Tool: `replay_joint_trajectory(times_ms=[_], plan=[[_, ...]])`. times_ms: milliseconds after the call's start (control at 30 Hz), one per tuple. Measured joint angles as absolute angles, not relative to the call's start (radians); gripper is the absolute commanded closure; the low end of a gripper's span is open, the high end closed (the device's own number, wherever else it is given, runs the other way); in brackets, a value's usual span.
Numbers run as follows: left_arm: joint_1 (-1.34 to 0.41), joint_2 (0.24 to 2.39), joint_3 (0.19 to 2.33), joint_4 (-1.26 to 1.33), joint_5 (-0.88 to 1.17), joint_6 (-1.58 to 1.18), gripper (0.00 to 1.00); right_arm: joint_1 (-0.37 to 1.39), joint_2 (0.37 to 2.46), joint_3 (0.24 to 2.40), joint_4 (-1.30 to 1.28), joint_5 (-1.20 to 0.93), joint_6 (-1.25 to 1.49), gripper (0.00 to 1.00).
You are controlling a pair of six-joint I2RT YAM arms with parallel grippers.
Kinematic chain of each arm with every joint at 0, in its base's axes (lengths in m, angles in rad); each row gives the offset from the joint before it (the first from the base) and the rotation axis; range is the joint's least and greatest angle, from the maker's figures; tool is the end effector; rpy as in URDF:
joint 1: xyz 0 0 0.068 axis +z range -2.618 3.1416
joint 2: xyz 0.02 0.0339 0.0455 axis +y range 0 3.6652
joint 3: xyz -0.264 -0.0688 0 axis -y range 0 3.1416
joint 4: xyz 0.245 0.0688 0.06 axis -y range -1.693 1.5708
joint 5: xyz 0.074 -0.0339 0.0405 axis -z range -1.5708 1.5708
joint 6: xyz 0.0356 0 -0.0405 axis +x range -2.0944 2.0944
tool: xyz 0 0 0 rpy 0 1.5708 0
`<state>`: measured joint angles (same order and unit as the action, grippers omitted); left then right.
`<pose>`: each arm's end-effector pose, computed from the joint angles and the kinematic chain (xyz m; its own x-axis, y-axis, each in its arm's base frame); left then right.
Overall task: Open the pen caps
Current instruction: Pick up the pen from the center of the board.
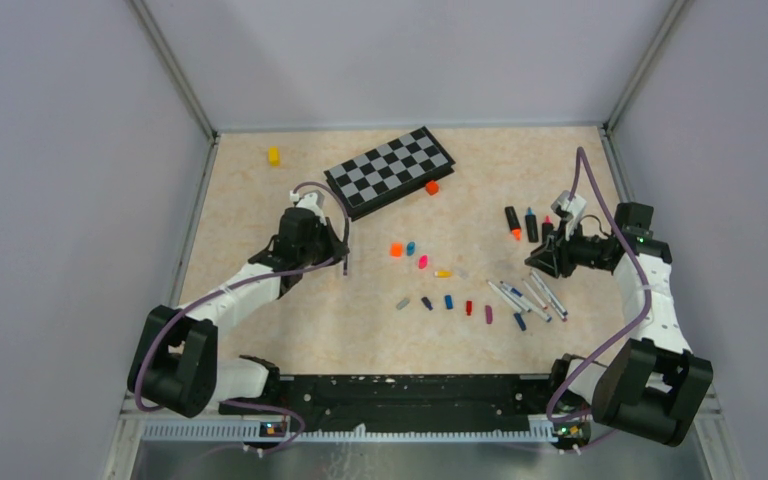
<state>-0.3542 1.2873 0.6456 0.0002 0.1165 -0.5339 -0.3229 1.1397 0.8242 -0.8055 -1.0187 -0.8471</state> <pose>0.2480 -0.0961 0.2029 -0.7029 -0.2790 -0.6543 0.0861 0.8797 -0.4676 0.2007 -0.0352 0.2509 -0.4271 -0.2715 -0.8625 -0.7622 0.6213 0.1819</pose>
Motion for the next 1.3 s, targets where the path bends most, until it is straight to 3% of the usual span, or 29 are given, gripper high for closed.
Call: replay_joint_trajectory(times_ms=[1300], plan=[[-0.354, 1.251, 0.611, 0.035, 0.144, -0.557, 1.00, -0.319, 1.140, 0.824, -0.809, -1.023, -0.854, 0.70]])
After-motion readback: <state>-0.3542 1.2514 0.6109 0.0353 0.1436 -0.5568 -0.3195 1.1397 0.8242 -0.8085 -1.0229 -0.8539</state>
